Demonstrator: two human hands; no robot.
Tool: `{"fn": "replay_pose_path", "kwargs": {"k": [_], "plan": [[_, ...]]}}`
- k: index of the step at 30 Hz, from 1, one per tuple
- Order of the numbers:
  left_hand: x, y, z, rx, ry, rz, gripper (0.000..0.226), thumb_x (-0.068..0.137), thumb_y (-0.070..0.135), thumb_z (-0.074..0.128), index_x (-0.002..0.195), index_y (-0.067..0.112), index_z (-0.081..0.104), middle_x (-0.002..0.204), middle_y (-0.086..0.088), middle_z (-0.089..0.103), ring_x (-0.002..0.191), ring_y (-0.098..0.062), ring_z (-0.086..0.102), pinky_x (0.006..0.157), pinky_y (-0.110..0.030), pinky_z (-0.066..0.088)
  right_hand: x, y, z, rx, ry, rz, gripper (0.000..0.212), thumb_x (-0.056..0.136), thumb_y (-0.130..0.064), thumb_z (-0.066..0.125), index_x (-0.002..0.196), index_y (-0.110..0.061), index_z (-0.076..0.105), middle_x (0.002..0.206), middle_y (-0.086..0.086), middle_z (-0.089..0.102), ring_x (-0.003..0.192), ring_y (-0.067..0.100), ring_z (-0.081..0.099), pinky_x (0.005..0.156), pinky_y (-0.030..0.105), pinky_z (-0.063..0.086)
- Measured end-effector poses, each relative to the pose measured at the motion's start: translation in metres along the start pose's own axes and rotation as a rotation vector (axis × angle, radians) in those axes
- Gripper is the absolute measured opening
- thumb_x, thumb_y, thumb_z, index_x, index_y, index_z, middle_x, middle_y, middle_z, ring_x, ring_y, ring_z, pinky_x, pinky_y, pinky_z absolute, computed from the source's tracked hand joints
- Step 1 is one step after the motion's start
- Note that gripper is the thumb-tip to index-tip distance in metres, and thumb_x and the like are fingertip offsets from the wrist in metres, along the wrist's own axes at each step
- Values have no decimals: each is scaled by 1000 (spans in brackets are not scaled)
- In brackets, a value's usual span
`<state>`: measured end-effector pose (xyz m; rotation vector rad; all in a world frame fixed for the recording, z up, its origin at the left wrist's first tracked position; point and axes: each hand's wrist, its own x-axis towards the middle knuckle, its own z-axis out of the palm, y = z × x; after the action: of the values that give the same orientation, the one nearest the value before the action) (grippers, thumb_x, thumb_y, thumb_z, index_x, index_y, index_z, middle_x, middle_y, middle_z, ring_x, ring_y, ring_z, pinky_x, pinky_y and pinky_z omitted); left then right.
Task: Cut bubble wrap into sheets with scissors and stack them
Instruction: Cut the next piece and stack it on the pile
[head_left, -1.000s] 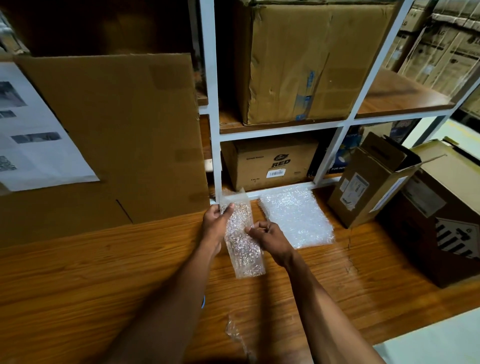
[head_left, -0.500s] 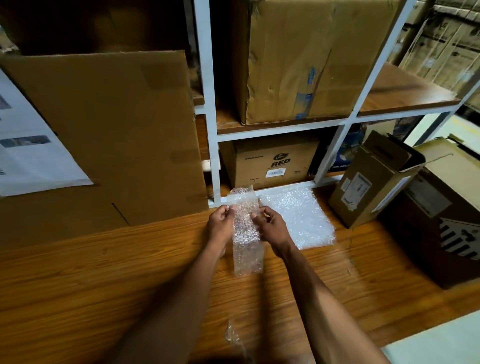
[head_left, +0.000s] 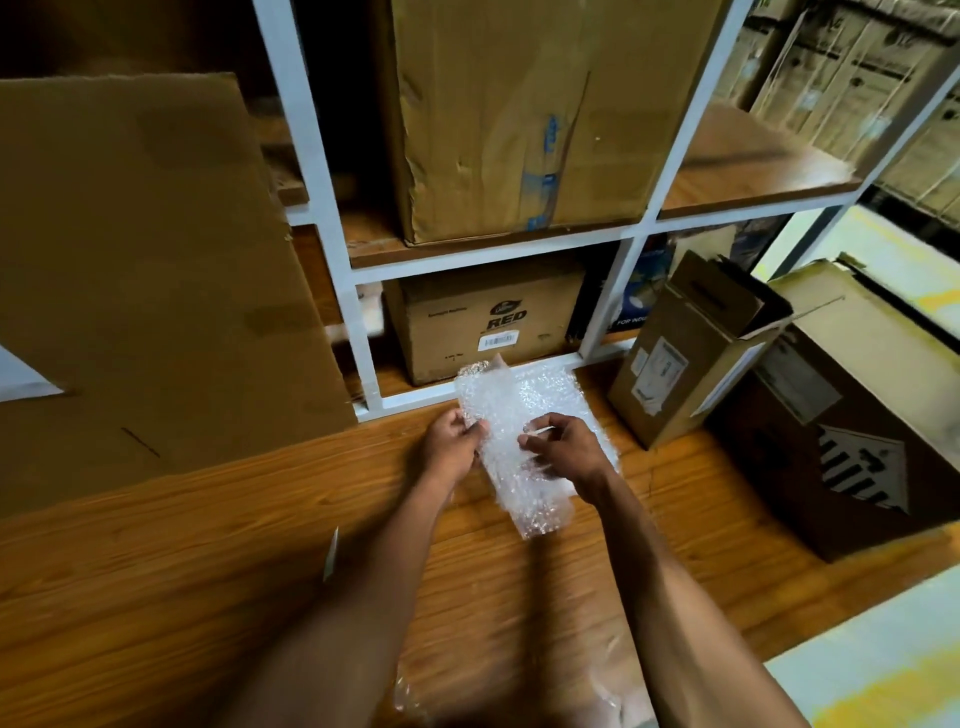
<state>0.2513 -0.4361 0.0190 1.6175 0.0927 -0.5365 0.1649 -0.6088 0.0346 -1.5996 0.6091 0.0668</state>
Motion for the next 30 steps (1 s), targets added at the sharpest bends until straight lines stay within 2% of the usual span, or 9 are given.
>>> {"fn": "replay_pose_path", "kwargs": {"k": [3, 5, 7, 12, 17, 21, 25, 28, 30], "plan": [[19, 7, 20, 80, 49, 1, 41, 96, 21, 73, 133, 11, 59, 124, -3, 71, 97, -15, 72, 76, -30, 62, 13, -3, -15, -71, 108, -36, 22, 91, -18, 83, 104, -11, 67, 88, 15, 75, 65, 25, 71, 54, 33, 56], [31, 13, 32, 152, 88, 10, 27, 96, 23, 72, 119, 16, 60, 112, 5, 71, 83, -7, 67, 64, -20, 52, 24, -6, -22, -116, 157, -59, 21, 93, -14, 80, 106, -8, 64, 85, 17, 73, 61, 25, 70, 51, 35, 59], [44, 18, 44, 233, 120, 20, 26, 96, 29, 73, 117, 21, 60, 106, 4, 73, 75, -9, 67, 60, -23, 51, 36, -5, -28, -171, 196, -96, 22, 93, -14, 80, 105, -10, 62, 81, 17, 73, 57, 26, 71, 54, 43, 63], [61, 17, 58, 527, 242, 83, 39, 95, 29, 75, 129, 19, 58, 119, -2, 70, 106, -21, 68, 75, -23, 48, 65, 7, -38, -663, 290, -145, 36, 89, -42, 83, 111, -21, 63, 89, 1, 74, 82, 21, 70, 75, 42, 61], [66, 1, 64, 778, 371, 204, 56, 98, 39, 66, 148, 30, 43, 157, -3, 35, 139, -26, 42, 107, -40, 48, 73, 21, -32, -837, 359, -376, 45, 94, -40, 71, 131, -25, 51, 126, 8, 59, 107, 29, 61, 83, 43, 56], [62, -6, 62, 1065, 228, 429, 58, 100, 58, 50, 154, 40, 36, 164, 5, 27, 145, -23, 28, 116, -45, 32, 79, 30, -26, -1071, 339, -594, 48, 103, -41, 52, 149, -28, 49, 157, 9, 43, 136, 33, 45, 108, 51, 43], [77, -18, 64, 1237, -57, 275, 68, 100, 72, 32, 160, 42, 22, 172, 10, 11, 158, -24, 5, 124, -52, 7, 88, 46, -23, -1196, 198, -365, 66, 104, -60, 18, 163, -35, 32, 175, 6, 13, 160, 38, 12, 125, 62, 15], [86, -22, 61, 1295, -146, 209, 72, 100, 73, 29, 162, 41, 16, 173, 11, 7, 159, -27, -1, 124, -54, 4, 91, 53, -25, -1211, 104, -216, 76, 96, -65, -4, 166, -42, 14, 176, -2, -8, 162, 35, -6, 127, 63, 4], [88, -20, 59, 1294, -151, 215, 75, 99, 74, 31, 163, 38, 15, 173, 10, 8, 159, -28, -2, 124, -55, 5, 92, 52, -23, -1203, 102, -197, 80, 93, -65, -9, 166, -41, 12, 176, -2, -8, 161, 36, -6, 127, 63, 3]]}}
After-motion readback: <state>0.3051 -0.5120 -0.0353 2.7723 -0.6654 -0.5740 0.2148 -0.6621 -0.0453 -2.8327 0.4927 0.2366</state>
